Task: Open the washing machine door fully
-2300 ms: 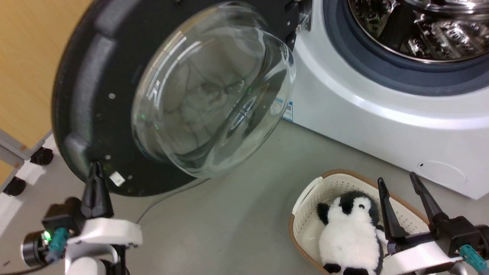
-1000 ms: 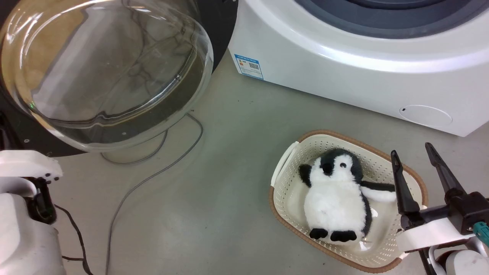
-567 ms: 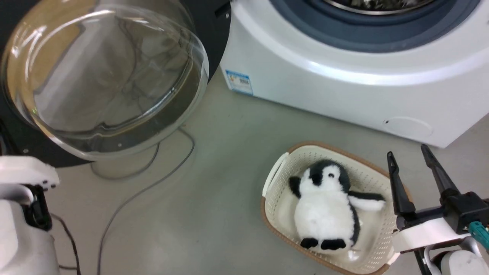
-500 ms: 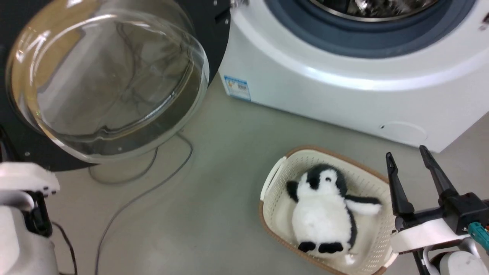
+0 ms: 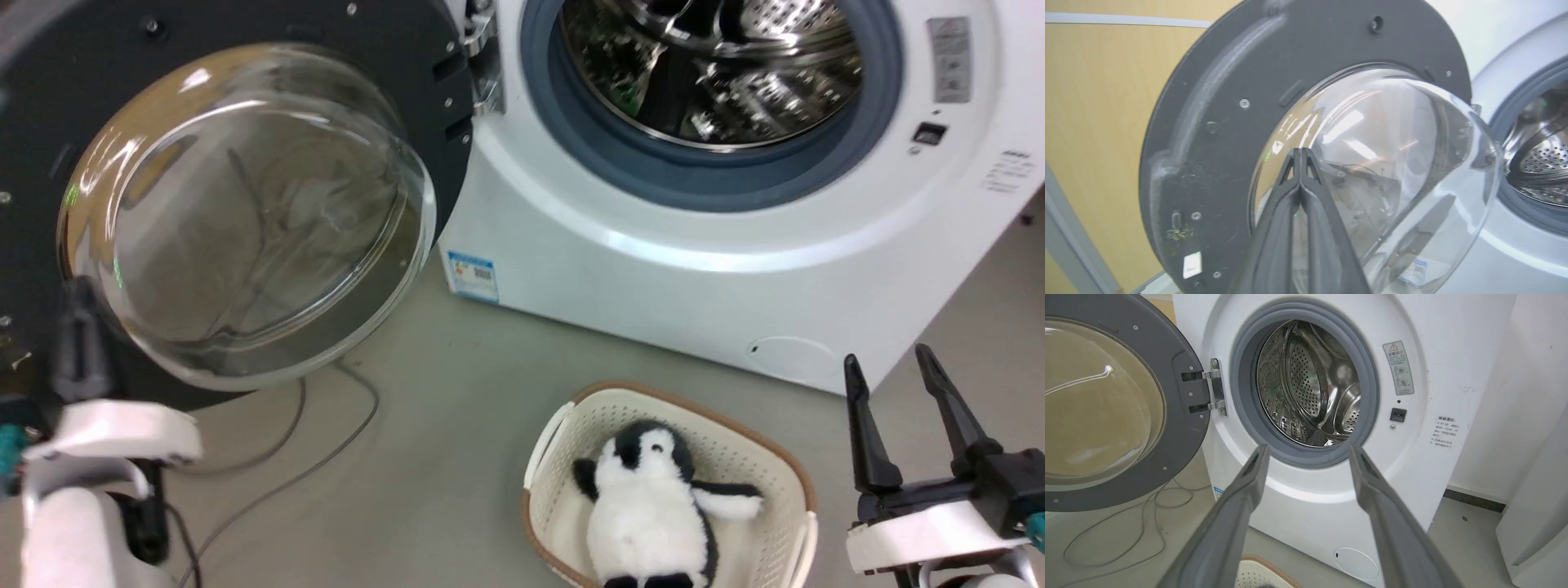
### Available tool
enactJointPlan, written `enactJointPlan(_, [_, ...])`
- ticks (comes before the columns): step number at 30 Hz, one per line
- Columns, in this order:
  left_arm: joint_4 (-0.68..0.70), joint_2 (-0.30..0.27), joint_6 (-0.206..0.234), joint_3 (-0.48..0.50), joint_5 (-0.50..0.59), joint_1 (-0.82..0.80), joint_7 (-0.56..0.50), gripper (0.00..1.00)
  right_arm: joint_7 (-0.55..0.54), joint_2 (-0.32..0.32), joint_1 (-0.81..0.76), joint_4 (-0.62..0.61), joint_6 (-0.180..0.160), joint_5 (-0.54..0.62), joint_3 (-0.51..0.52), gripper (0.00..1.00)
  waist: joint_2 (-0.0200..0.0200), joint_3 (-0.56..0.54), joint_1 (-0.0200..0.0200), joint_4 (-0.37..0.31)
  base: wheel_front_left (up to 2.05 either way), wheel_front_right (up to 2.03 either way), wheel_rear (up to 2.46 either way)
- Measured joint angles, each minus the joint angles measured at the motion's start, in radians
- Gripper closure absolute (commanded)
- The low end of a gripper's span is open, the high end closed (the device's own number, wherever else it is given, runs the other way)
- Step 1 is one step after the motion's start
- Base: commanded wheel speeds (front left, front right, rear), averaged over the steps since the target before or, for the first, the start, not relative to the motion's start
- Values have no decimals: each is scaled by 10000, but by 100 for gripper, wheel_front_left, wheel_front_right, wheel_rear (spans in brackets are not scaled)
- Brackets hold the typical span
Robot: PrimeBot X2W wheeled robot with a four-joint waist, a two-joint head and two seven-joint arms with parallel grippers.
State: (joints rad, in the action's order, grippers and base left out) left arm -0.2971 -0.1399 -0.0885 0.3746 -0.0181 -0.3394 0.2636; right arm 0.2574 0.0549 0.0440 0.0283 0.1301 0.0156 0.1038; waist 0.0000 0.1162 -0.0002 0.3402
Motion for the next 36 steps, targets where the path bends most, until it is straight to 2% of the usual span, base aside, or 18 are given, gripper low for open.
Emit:
enactJointPlan(8, [1170,439,-209,-1066,44,1102,0,100,-2,-6,-396,-293,-2,-454,157,0,0,-594,0,-521,0,0,0])
enactJointPlan(18, [1323,700,-376,-2416,-453,2112,0,100,-2,-13,-766,-485,-2,-817,334,0,0,-1074,0,-1327,0,0,0])
enactJointPlan(21, [1246,729,-378,-2694,-512,2274,0,84,-2,-15,-857,-476,-2,-913,395,0,0,-1183,0,-1563,0,0,0])
enactJointPlan(22, [1200,736,-378,-2794,-546,2317,0,71,-2,-15,-874,-476,-2,-941,403,0,0,-1216,0,-1636,0,0,0])
enactJointPlan(23, [1135,742,-378,-2886,-558,2368,0,52,0,-15,-894,-476,-2,-953,389,0,0,-1247,0,-1711,0,0,0])
enactJointPlan(24, [1066,756,-378,-2980,-562,2407,0,0,-2,-15,-938,-474,-2,-955,374,0,0,-1274,1,-1782,0,0,0])
enactJointPlan(36, [817,865,-378,-3312,-539,3046,0,0,-2,-17,-1271,-380,-2,-1143,134,0,0,-1500,2,-2685,0,0,0])
